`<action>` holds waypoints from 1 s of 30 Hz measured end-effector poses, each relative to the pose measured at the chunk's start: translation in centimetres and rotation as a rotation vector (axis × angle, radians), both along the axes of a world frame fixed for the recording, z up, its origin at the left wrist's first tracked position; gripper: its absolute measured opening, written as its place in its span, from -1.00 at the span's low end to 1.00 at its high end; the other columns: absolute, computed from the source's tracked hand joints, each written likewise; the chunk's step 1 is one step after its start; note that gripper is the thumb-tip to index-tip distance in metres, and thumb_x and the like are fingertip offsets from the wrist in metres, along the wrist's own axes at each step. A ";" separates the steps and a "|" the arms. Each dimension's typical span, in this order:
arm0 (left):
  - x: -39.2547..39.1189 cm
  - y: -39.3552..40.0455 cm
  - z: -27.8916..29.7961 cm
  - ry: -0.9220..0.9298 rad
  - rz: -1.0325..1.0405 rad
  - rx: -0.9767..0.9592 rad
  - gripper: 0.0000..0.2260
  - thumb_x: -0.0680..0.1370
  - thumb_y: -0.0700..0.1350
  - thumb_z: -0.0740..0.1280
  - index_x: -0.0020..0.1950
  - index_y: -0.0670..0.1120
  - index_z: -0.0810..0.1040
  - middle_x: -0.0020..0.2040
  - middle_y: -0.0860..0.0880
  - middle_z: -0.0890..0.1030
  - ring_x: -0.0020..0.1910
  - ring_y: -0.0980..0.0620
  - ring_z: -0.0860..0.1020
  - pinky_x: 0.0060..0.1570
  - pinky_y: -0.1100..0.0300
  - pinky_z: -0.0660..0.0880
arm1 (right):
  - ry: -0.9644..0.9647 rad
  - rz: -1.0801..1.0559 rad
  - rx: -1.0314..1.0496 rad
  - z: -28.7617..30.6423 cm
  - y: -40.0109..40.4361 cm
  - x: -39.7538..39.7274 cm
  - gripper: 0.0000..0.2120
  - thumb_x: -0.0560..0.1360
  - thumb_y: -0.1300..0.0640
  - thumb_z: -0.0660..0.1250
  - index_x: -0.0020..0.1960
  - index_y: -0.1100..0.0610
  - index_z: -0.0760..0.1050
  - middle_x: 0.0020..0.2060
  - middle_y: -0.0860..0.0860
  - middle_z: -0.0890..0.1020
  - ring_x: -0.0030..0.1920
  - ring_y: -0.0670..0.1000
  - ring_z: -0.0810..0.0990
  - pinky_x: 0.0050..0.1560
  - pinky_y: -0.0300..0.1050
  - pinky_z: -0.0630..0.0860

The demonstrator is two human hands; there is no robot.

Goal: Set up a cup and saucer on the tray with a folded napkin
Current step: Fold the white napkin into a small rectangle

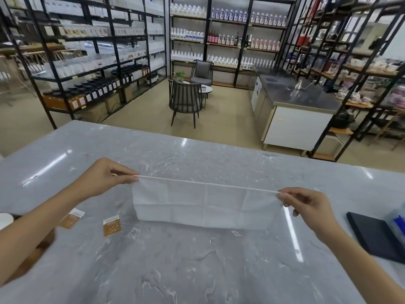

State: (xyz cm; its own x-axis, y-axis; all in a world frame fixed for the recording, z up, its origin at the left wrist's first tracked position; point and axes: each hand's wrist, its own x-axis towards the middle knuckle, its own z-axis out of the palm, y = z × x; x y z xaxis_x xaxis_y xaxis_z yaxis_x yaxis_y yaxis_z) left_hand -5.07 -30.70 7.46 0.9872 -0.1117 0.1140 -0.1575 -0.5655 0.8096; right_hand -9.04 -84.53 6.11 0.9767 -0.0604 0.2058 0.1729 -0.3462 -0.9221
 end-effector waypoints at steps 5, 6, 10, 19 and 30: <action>-0.9 -0.1 0.0 -0.070 0.007 -0.105 -0.80 0.32 0.01 0.56 -0.06 0.12 0.78 -0.10 0.12 0.77 -0.07 0.20 0.71 -0.07 0.46 0.56 | 0.000 0.004 0.011 0.1 -0.6 -1.1 -0.92 0.38 0.06 0.55 -0.14 0.03 0.77 -0.31 0.05 0.74 -0.33 -0.06 0.65 -0.43 -0.22 0.53; -1.1 -0.1 -0.2 -0.069 0.012 -0.121 -0.80 0.33 -0.01 0.56 -0.06 0.11 0.78 -0.11 0.10 0.77 -0.07 0.18 0.72 -0.07 0.46 0.57 | 0.012 0.005 -0.001 0.0 -0.7 -1.3 -0.91 0.38 0.05 0.55 -0.13 0.02 0.77 -0.31 0.06 0.75 -0.32 -0.06 0.66 -0.42 -0.23 0.53; -2.1 -0.6 -1.4 -0.018 -0.003 -0.154 -0.82 0.33 -0.06 0.57 -0.08 0.07 0.78 -0.10 0.03 0.78 -0.07 0.09 0.73 -0.08 0.42 0.59 | 0.064 0.014 -0.014 -0.6 -0.9 -2.3 -0.94 0.40 0.07 0.55 -0.12 -0.02 0.77 -0.29 0.06 0.76 -0.30 -0.07 0.67 -0.39 -0.24 0.55; -4.3 0.2 -1.7 -0.042 -0.045 -0.179 -0.83 0.39 -0.05 0.54 -0.03 0.05 0.78 -0.05 0.05 0.77 -0.01 0.14 0.72 -0.02 0.43 0.57 | 0.019 -0.004 0.010 -2.0 -2.6 -5.1 -0.80 0.36 -0.05 0.55 -0.08 0.02 0.77 -0.24 0.06 0.75 -0.29 -0.05 0.65 -0.37 -0.23 0.55; -7.7 -0.8 -3.9 -0.031 -0.051 -0.271 -0.85 0.42 -0.16 0.51 -0.03 -0.02 0.78 -0.05 -0.01 0.77 -0.05 0.12 0.72 -0.03 0.40 0.58 | 0.065 -0.024 0.069 -4.3 -3.2 -9.2 -0.84 0.35 0.06 0.55 -0.13 0.14 0.75 -0.26 0.05 0.73 -0.36 -0.04 0.56 -0.36 -0.24 0.53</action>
State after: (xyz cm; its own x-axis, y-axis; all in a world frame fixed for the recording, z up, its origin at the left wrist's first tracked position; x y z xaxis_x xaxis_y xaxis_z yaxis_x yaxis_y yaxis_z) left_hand -12.82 -31.47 3.52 0.9766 -0.1228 0.1765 -0.2073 -0.3200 0.9244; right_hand -18.24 -87.72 1.77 0.9859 -0.0961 0.1367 0.1043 -0.2853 -0.9528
